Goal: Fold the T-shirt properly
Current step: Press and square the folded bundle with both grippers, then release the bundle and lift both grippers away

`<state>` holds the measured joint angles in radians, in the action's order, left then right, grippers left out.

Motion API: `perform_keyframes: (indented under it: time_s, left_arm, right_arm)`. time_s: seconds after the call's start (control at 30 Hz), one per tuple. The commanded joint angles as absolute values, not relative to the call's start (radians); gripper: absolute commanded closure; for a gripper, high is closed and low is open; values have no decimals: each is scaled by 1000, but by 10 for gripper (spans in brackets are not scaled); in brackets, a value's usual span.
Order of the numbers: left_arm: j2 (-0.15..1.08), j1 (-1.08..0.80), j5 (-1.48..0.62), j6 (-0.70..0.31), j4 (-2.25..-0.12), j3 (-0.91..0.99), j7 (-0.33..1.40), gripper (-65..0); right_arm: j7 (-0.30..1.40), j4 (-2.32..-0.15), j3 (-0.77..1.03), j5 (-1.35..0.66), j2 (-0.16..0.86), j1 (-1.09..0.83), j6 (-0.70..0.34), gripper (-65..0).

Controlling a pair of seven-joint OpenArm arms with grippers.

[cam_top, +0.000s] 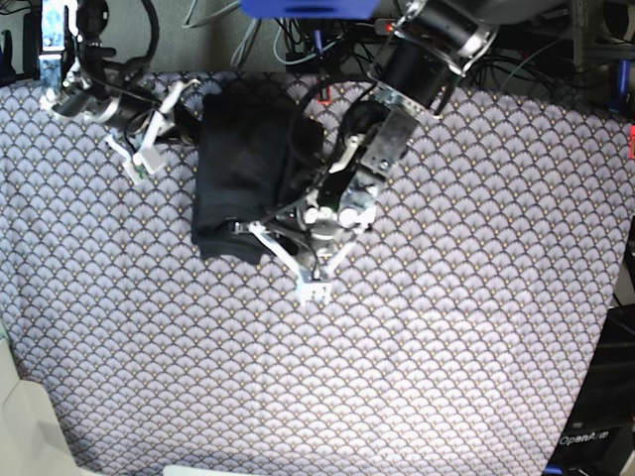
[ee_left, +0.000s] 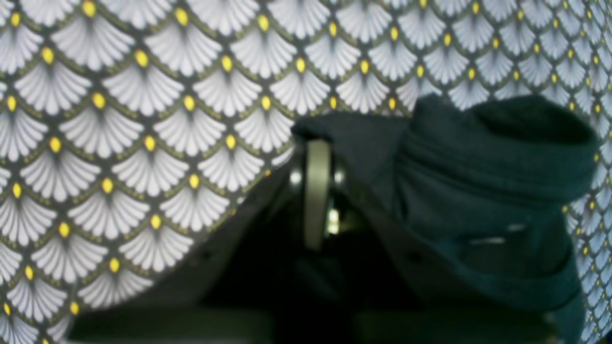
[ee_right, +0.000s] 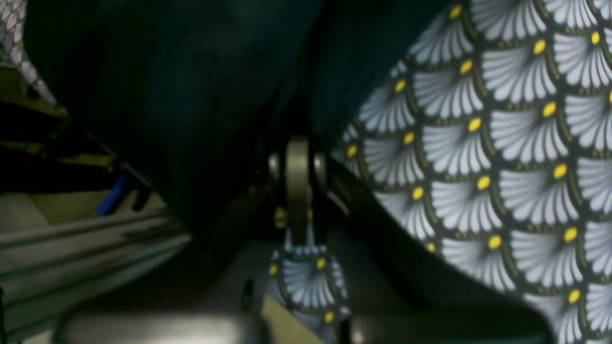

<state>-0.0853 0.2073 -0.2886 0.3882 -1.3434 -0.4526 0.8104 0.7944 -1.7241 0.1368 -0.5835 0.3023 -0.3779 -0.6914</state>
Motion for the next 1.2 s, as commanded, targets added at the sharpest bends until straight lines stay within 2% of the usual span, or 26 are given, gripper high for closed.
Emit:
perform_keyframes:
  time_s: [0.0,0.23,0.43,0.57,0.7,1.17]
  left_arm:
    - [-91,226,-286,384,-1371,-450,799,0]
    - [38,102,-286,390,-1564,-410,803,0]
    - [186,-147,-286,384,-1801,-229,799,0]
    - [272,-291,-286,384,-1876,-162,791,0]
    - [292,-375,-286,384,-1888,-107,789,0]
    - [269,-435,-286,384,-1923,-91,794,0]
  right_arm:
    - [773,-1742,168,-602,321,-375,-698,0]
    - [777,-1758,326,-604,328,-378,-698,0]
    - [779,-1982,364,-605,288,-460,-698,0]
    - [779,-1986,285,-605,271,-458,-698,0]
    - [774,-1985,185,-605,271,-438,-698,0]
    - [771,-1982,-124,-605,269,-332,-698,0]
